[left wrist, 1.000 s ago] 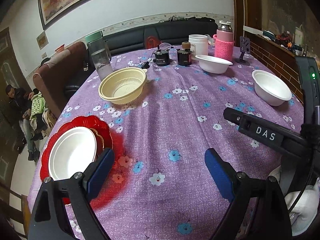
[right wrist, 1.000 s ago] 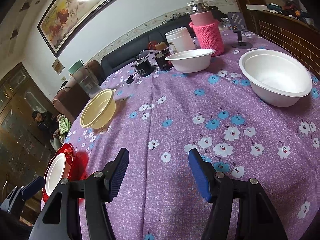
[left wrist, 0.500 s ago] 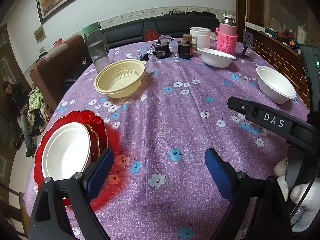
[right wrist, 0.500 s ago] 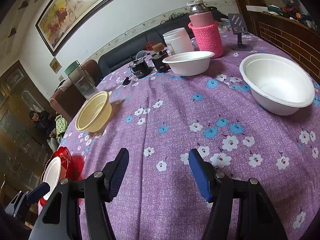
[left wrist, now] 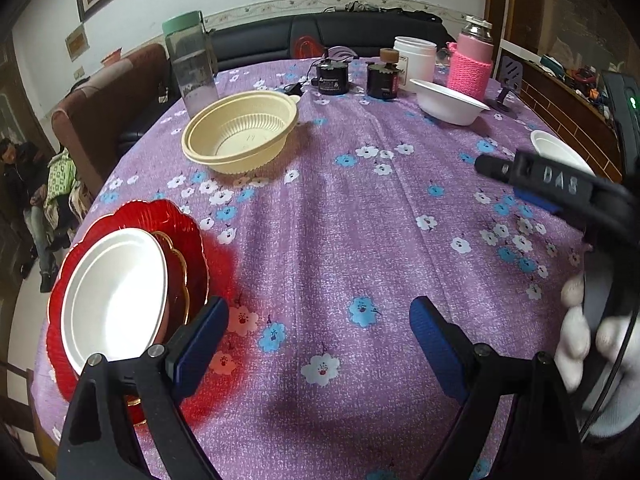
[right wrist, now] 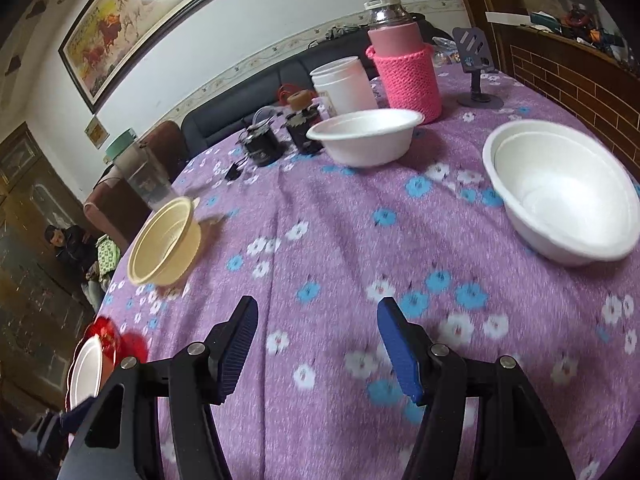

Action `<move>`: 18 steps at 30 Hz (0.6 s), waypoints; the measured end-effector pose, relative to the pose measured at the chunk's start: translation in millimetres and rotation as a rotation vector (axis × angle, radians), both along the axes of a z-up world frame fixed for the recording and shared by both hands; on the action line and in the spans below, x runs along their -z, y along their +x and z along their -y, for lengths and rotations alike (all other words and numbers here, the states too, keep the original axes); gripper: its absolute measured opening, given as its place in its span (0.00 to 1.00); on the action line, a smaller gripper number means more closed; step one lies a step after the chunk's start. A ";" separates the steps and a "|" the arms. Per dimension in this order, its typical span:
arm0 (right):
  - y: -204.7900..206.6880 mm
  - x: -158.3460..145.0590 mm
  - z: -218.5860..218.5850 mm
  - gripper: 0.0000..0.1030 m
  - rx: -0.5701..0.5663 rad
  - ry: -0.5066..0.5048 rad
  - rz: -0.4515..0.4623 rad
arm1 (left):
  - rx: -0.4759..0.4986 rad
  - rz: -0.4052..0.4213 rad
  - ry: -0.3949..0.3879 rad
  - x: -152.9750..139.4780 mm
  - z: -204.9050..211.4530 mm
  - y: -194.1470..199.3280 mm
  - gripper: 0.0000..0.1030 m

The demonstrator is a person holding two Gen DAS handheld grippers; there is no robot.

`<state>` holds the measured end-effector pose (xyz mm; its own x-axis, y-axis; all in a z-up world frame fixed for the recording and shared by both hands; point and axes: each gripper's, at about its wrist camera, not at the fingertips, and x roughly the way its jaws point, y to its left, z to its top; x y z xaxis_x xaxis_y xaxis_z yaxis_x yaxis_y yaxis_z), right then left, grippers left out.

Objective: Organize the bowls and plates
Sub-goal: 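Move the right tool toward the white paper bowls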

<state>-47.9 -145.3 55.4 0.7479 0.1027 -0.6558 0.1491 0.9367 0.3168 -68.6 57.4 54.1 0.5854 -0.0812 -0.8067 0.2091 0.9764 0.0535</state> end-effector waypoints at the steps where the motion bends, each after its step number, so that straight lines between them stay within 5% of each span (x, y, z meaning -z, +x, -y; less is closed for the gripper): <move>1: 4.4 -1.6 2.7 0.65 0.009 -0.004 0.003 | -0.002 -0.003 -0.004 0.8 -1.0 1.3 0.89; 4: 24.5 -7.0 16.0 0.65 0.041 0.012 0.011 | -0.006 -0.013 -0.020 2.9 -3.8 6.4 0.89; 10: 79.3 -11.2 63.3 0.65 0.167 0.211 -0.012 | -0.005 -0.020 -0.045 4.5 -8.0 13.6 0.89; 18: 124.2 -5.6 83.4 0.65 0.244 0.239 -0.083 | -0.009 -0.022 -0.060 6.5 -12.6 22.8 0.89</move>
